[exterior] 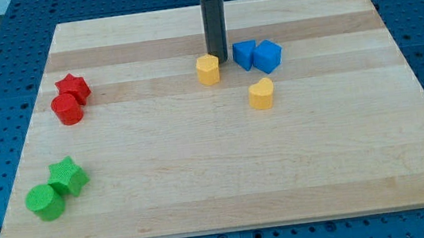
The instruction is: Separate the blue blocks
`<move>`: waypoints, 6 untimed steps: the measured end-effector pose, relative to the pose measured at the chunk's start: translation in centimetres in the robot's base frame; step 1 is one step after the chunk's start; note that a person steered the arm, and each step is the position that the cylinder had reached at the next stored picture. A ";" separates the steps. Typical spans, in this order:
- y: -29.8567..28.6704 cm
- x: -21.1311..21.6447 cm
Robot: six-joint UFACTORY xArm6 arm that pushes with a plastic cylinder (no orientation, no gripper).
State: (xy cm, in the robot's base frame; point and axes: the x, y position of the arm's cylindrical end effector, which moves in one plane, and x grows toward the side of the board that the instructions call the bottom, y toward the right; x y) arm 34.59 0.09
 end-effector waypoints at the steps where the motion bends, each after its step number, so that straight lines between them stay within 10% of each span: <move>1: -0.3 1.2; 6: 8.9 4.1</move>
